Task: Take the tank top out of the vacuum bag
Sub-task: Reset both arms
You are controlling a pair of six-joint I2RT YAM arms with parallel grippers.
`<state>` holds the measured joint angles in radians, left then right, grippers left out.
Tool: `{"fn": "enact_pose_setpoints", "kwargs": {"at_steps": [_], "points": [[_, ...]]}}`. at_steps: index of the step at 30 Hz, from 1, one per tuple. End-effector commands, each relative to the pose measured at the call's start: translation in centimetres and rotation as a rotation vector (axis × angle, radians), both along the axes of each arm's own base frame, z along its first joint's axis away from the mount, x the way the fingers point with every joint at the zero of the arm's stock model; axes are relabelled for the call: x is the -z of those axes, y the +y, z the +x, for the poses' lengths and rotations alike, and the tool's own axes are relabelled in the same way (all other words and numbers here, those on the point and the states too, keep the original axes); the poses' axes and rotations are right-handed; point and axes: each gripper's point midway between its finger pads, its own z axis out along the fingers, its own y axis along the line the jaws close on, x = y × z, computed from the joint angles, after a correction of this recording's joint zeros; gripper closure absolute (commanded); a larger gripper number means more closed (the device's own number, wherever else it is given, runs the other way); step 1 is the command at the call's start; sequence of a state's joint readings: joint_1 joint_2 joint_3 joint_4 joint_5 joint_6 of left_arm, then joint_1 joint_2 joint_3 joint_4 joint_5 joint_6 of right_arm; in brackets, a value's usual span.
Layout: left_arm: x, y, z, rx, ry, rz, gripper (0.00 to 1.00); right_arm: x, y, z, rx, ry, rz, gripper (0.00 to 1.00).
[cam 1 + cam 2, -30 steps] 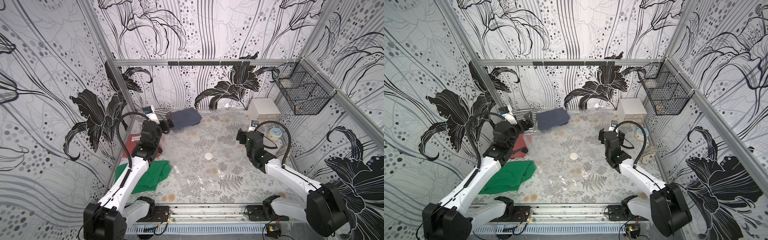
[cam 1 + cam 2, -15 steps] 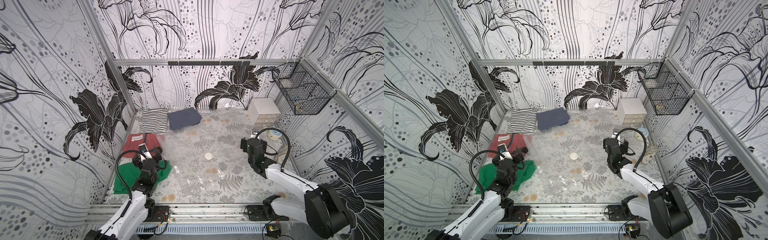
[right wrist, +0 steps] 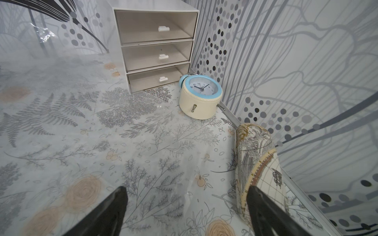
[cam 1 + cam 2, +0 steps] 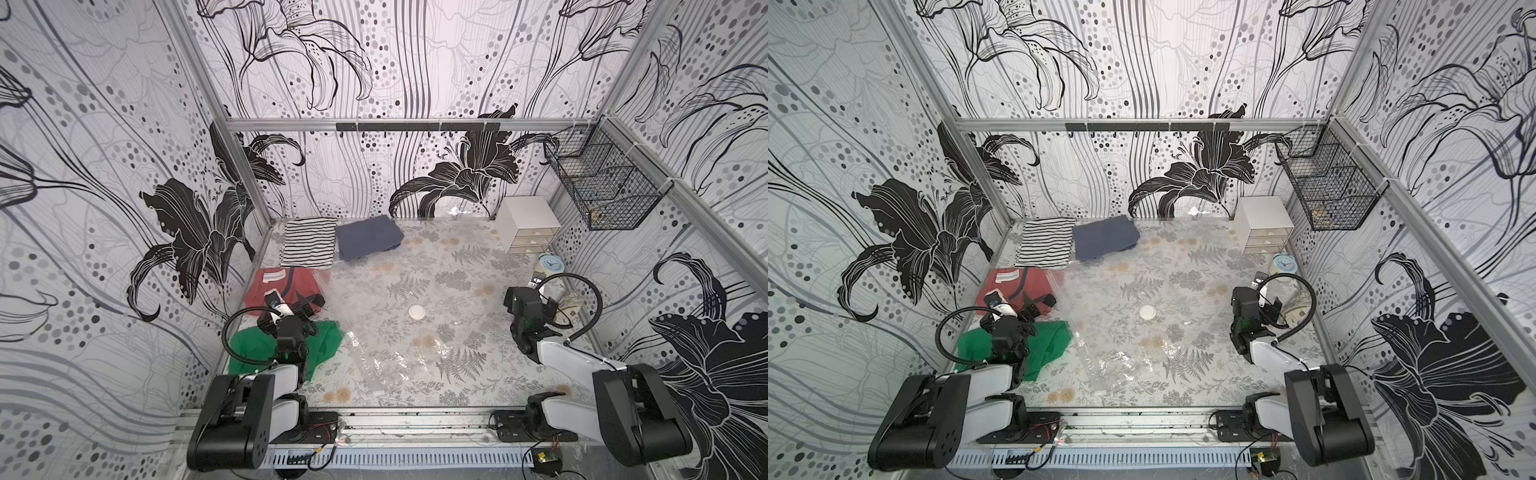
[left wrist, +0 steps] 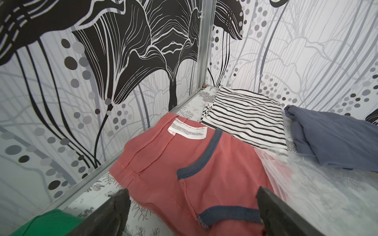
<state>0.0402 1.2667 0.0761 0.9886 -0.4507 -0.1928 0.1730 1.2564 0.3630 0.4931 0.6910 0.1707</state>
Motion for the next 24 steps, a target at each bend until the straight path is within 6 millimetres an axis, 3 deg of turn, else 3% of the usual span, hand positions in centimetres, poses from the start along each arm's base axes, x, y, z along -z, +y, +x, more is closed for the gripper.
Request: {"fn": "enact_pose_setpoints", "kwargs": {"at_steps": [1, 13, 21, 24], "points": [[-3.0, -0.5, 2.3, 0.057, -0.159, 0.002, 0.01, -0.5, -0.1, 1.6, -0.002, -0.038, 0.002, 0.06], [-2.9, -2.6, 2.6, 0.180, -0.173, 0.055, 0.01, 0.1, 0.1, 2.0, -0.027, -0.074, -0.008, 0.05], [-1.4, -3.6, 5.7, 0.258, -0.080, 0.085, 0.01, 0.6, 2.7, 3.7, -0.198, -0.037, -0.007, 0.08], [-0.6, -3.3, 6.7, 0.241, 0.005, 0.030, 0.01, 1.5, 4.0, 5.5, -0.292, 0.036, 0.020, 0.11]]}}
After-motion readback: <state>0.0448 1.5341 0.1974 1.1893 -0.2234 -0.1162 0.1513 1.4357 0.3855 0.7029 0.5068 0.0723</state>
